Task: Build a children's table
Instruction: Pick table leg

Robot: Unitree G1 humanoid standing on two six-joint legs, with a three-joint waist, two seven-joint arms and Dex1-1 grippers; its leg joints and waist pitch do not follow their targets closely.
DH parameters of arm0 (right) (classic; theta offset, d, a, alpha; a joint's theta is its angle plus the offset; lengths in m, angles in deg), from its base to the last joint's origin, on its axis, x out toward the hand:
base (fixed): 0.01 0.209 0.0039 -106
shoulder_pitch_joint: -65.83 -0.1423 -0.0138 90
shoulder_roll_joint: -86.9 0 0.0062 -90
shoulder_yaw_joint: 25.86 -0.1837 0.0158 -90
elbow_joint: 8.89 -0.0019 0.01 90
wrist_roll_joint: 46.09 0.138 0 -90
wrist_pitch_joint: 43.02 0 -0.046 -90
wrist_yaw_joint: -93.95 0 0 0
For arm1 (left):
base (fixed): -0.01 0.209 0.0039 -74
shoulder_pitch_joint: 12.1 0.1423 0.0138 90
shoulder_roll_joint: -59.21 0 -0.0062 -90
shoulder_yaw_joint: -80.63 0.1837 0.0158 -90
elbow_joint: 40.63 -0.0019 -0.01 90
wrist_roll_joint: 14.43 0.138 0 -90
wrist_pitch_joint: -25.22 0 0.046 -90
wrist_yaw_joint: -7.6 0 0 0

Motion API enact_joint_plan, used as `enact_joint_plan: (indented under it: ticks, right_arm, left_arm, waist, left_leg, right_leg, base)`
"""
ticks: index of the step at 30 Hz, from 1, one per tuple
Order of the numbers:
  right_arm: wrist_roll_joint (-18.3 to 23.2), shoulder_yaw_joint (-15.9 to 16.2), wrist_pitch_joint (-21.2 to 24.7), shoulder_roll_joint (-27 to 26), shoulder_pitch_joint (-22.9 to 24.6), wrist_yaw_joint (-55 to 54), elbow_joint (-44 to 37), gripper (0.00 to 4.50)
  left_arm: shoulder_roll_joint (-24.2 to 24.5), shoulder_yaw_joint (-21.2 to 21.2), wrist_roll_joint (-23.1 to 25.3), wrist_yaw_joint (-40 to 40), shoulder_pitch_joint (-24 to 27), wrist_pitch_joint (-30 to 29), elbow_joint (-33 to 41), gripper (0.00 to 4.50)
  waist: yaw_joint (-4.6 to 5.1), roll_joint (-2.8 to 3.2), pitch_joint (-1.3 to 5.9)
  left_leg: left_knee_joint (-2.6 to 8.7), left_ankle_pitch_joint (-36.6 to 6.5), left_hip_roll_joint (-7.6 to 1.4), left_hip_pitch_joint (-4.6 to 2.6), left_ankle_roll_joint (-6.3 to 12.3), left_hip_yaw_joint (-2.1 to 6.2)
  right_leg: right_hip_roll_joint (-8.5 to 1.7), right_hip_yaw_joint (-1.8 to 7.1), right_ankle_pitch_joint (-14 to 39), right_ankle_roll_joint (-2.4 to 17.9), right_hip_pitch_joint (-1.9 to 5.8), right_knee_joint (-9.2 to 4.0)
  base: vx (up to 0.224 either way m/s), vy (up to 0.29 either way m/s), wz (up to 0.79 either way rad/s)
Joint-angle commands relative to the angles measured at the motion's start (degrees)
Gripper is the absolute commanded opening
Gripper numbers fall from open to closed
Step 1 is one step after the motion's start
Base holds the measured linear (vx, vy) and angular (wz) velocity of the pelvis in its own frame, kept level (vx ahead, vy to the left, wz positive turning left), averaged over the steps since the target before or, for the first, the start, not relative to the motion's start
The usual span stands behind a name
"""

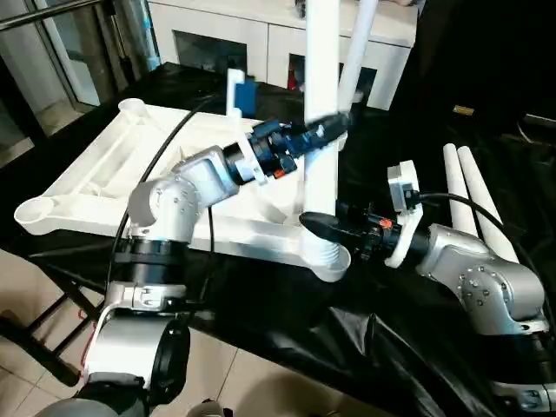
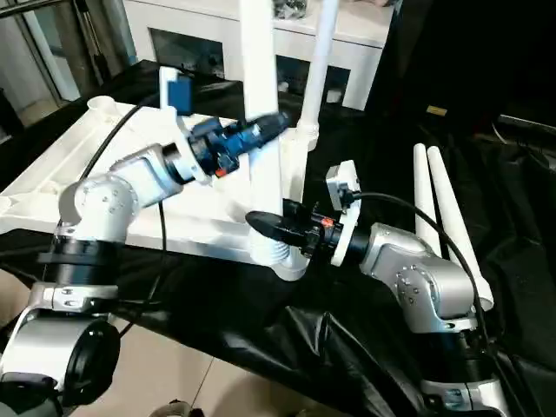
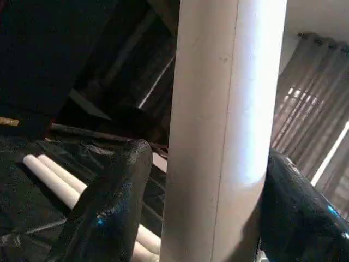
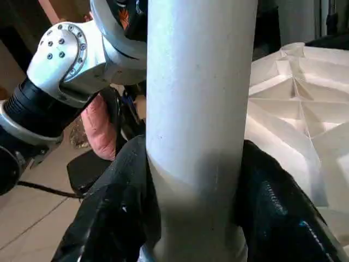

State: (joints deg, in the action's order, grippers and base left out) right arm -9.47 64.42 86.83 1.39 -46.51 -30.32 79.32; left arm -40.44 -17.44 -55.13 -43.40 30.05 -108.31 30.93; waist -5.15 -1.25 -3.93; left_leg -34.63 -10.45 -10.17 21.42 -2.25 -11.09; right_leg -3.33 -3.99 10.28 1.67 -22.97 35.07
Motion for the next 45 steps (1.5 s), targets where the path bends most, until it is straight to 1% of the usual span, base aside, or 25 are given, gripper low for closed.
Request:
enact_joint_plan:
  ticks: [1,2,3,4,5,6,8,9,11,14,15,16,17,19,20,21,23,27,29,33,37,38,39,41,45]
  right_arm:
    - [1.44,-0.70,-0.10,0.53,0.15,1.42,-1.97,1.91]
    - [1.34,-0.59,-0.11,0.62,0.19,1.37,-1.98,1.91]
    - [1.38,-0.52,-0.04,0.73,0.20,1.29,-2.00,1.91]
    - [1.05,-0.30,-0.14,0.94,0.07,1.01,-1.94,1.91]
    - [1.05,-0.30,-0.14,0.94,0.07,1.01,-1.94,1.91]
    - [0.79,-0.18,-0.26,1.06,-0.07,0.78,-1.89,1.91]
    - [0.67,-0.18,-0.30,1.03,-0.25,0.56,-1.79,1.91]
    - [0.54,-0.20,-0.40,0.96,-0.41,0.36,-1.70,1.91]
    - [0.52,-0.19,-0.42,0.93,-0.50,0.27,-1.68,1.91]
    - [0.01,0.18,-0.98,0.78,-0.73,-0.15,-1.63,1.91]
    - [-0.81,0.53,-1.52,0.74,-0.90,-0.69,-1.42,2.47]
    - [-1.06,0.63,-1.39,0.57,-1.13,-1.20,-1.07,2.47]
    - [-1.16,0.66,-1.24,0.43,-1.32,-1.54,-0.79,2.61]
    - [0.03,0.04,0.46,0.07,-1.90,-2.06,-0.23,2.67]
    - [0.32,-0.13,0.84,0.13,-2.14,-2.04,-0.11,2.81]
    - [0.06,0.10,0.88,0.48,-2.41,-1.85,0.02,3.04]
    - [-1.11,0.76,0.51,1.32,-2.92,-1.61,0.43,3.10]
    - [-2.65,2.31,0.29,3.09,-4.06,0.36,1.60,3.14]
    - [-3.21,3.40,0.64,4.00,-4.81,1.90,2.15,3.14]
    - [-3.57,4.71,1.35,4.73,-5.63,2.97,3.01,3.14]
    - [-5.45,6.66,1.24,4.89,-6.92,2.47,5.25,3.14]
    - [-5.48,6.86,1.36,4.86,-7.03,2.50,5.42,3.14]
    - [-5.46,7.08,1.67,4.89,-7.12,2.64,5.52,3.14]
    - [-5.60,7.55,2.15,4.99,-7.07,3.10,5.49,3.14]
    - [-5.56,7.74,2.37,4.99,-6.95,3.14,5.63,3.14]
  left_arm:
    - [0.68,0.20,0.91,0.34,-0.66,-0.02,-0.07,2.59]
    - [0.91,1.46,2.23,0.32,-0.26,0.86,0.36,2.59]
    - [0.98,2.10,2.94,0.44,-0.04,1.47,0.63,2.59]
    - [0.78,2.63,4.19,1.74,-0.01,2.48,0.59,2.39]
    - [0.78,2.63,4.19,1.74,-0.01,2.48,0.59,2.39]
    - [0.62,2.64,4.59,2.81,-0.18,2.94,0.36,2.16]
    - [0.56,2.53,4.91,3.85,-0.42,3.14,0.12,2.16]
    - [0.40,2.29,5.02,4.73,-0.58,3.32,0.01,2.16]
    - [0.31,2.14,4.89,5.01,-0.62,3.34,0.01,1.93]
    - [0.34,1.99,4.32,4.43,-0.35,3.06,0.34,1.85]
    - [0.39,1.94,3.94,3.80,-0.19,2.83,0.56,1.83]
    - [0.49,1.97,3.61,3.26,-0.07,2.66,0.69,1.83]
    - [0.56,2.00,3.41,2.92,-0.02,2.57,0.74,1.83]
    - [1.02,2.61,3.37,1.29,0.24,3.04,1.02,1.83]
    - [1.32,3.03,3.46,0.41,0.38,3.21,1.20,1.83]
    - [1.72,3.62,3.51,-0.76,0.53,3.37,1.54,1.83]
    - [2.34,4.50,3.42,-2.50,0.59,3.23,2.06,1.83]
    - [3.32,6.06,3.74,-4.97,0.06,2.89,2.15,1.83]
    - [3.60,7.32,4.11,-6.45,-0.16,2.98,2.23,1.83]
    - [3.54,8.89,4.33,-8.17,0.01,2.89,2.73,1.83]
    - [3.18,10.12,4.57,-9.68,-0.22,3.57,2.60,1.82]
    - [3.07,10.25,4.67,-9.72,-0.24,3.70,2.53,1.82]
    - [3.01,10.32,4.68,-9.77,-0.29,3.81,2.42,1.82]
    - [2.99,10.40,4.67,-9.92,-0.41,3.96,2.21,1.82]
    - [2.95,10.46,4.80,-10.20,-0.59,4.16,1.96,1.82]
  waist:
    - [-0.17,-0.57,4.53]
    - [-0.19,-0.88,4.53]
    - [-0.24,-0.78,4.51]
    - [-0.23,-0.76,4.57]
    - [-0.21,-0.73,4.55]
    - [-0.19,-0.76,4.53]
    - [-0.19,-0.81,4.57]
    - [-0.20,-0.98,4.57]
    - [-0.24,-0.91,4.59]
    - [-0.22,-1.00,4.53]
    - [-0.23,-1.02,4.56]
    - [-0.17,-1.06,4.56]
    - [-0.14,-1.02,4.54]
    - [-0.13,-1.01,4.58]
    - [-0.14,-0.98,4.56]
    - [-0.18,-0.92,4.59]
    - [-0.14,-0.90,4.61]
    - [-0.25,-0.81,4.58]
    - [-0.20,-1.16,4.59]
    - [-0.22,-1.10,4.57]
    - [-0.14,-1.19,4.65]
    - [-0.08,-1.24,4.62]
    - [-0.15,-1.01,4.63]
    - [-0.14,-1.15,4.69]
    - [-0.13,-1.10,4.69]
  left_leg:
    - [3.33,-5.23,-2.84,-0.65,3.19,1.37]
    - [3.32,-5.27,-2.81,-0.64,3.14,1.34]
    - [3.35,-5.15,-2.85,-0.61,3.08,1.37]
    - [3.36,-4.91,-2.94,-0.67,3.06,1.40]
    - [3.35,-4.86,-2.94,-0.65,3.03,1.40]
    - [3.32,-5.00,-2.84,-0.61,3.03,1.34]
    - [3.31,-4.80,-2.82,-0.56,3.00,1.35]
    - [3.29,-4.60,-2.80,-0.54,3.06,1.33]
    - [3.26,-4.52,-2.78,-0.54,3.18,1.34]
    - [3.30,-4.73,-2.83,-0.59,3.23,1.33]
    - [3.30,-4.56,-2.84,-0.55,3.17,1.36]
    - [3.29,-4.40,-2.79,-0.53,3.16,1.34]
    - [3.31,-4.42,-2.80,-0.54,3.18,1.36]
    - [3.29,-4.52,-2.73,-0.54,3.20,1.35]
    - [3.30,-4.46,-2.77,-0.57,3.20,1.34]
    - [3.30,-4.32,-2.82,-0.64,3.19,1.32]
    - [3.33,-4.20,-2.85,-0.67,3.16,1.32]
    - [3.29,-4.08,-2.87,-0.72,3.11,1.24]
    - [3.31,-4.26,-2.86,-0.63,3.09,1.25]
    - [3.28,-4.24,-2.94,-0.64,2.99,1.29]
    - [3.23,-4.09,-2.91,-0.68,2.89,1.28]
    - [3.21,-3.91,-2.88,-0.55,2.94,1.27]
    - [3.21,-3.92,-2.90,-0.59,2.91,1.31]
    - [3.18,-3.74,-2.88,-0.59,3.09,1.26]
    - [3.18,-3.88,-2.92,-0.62,3.09,1.28]
  right_leg:
    - [-5.04,2.99,12.42,10.05,3.44,-4.38]
    - [-5.07,2.99,13.07,9.72,3.46,-4.41]
    - [-5.12,3.02,13.60,9.25,3.47,-4.49]
    - [-5.07,3.04,13.29,9.04,3.43,-4.43]
    - [-5.06,3.03,13.07,9.06,3.41,-4.41]
    - [-5.05,3.00,13.23,9.03,3.42,-4.45]
    - [-5.06,2.99,13.08,9.05,3.47,-4.39]
    - [-5.05,2.99,12.86,9.09,3.48,-4.35]
    - [-5.04,2.97,12.99,9.06,3.45,-4.37]
    - [-5.03,2.93,13.56,9.00,3.37,-4.44]
    - [-5.06,2.93,13.54,8.93,3.39,-4.36]
    - [-5.01,2.94,13.37,8.90,3.38,-4.38]
    - [-5.01,2.93,13.35,8.95,3.37,-4.33]
    - [-5.03,2.96,13.75,8.69,3.38,-4.38]
    - [-5.04,2.96,13.75,8.68,3.32,-4.39]
    - [-5.01,2.99,13.36,8.78,3.32,-4.30]
    - [-4.97,3.00,12.98,8.81,3.27,-4.22]
    - [-5.03,3.08,11.85,9.42,3.29,-4.12]
    - [-5.06,3.05,11.82,9.56,3.40,-4.06]
    - [-5.15,3.10,12.34,9.51,3.44,-4.10]
    - [-5.14,3.05,11.99,10.00,3.41,-4.00]
    - [-5.09,3.08,11.53,9.98,3.50,-3.97]
    - [-5.13,3.08,11.42,10.01,3.47,-3.93]
    - [-5.07,3.10,10.68,10.15,3.54,-3.89]
    - [-5.10,3.08,10.42,10.49,3.54,-3.84]
  base:
    - [0.000,0.000,0.00]
    - [0.000,0.000,0.00]
    - [0.000,0.000,0.00]
    - [0.000,0.000,0.00]
    - [0.000,0.000,0.00]
    - [0.000,0.000,0.00]
    - [0.000,0.000,0.00]
    - [0.000,0.000,0.00]
    - [0.000,0.000,0.00]
    - [0.000,0.000,0.00]
    - [0.000,0.000,0.00]
    - [0.000,0.000,0.00]
    - [0.000,0.000,0.00]
    - [0.000,0.000,0.00]
    - [0.000,0.000,0.00]
    - [0.000,0.000,0.00]
    - [0.000,0.000,0.00]
    - [0.000,0.000,0.00]
    - [0.000,0.000,0.00]
    - [0.000,0.000,0.00]
    - [0.000,0.000,0.00]
    - [0.000,0.000,0.00]
    - [0.000,0.000,0.00]
    - [0.000,0.000,0.00]
    - [0.000,0.000,0.00]
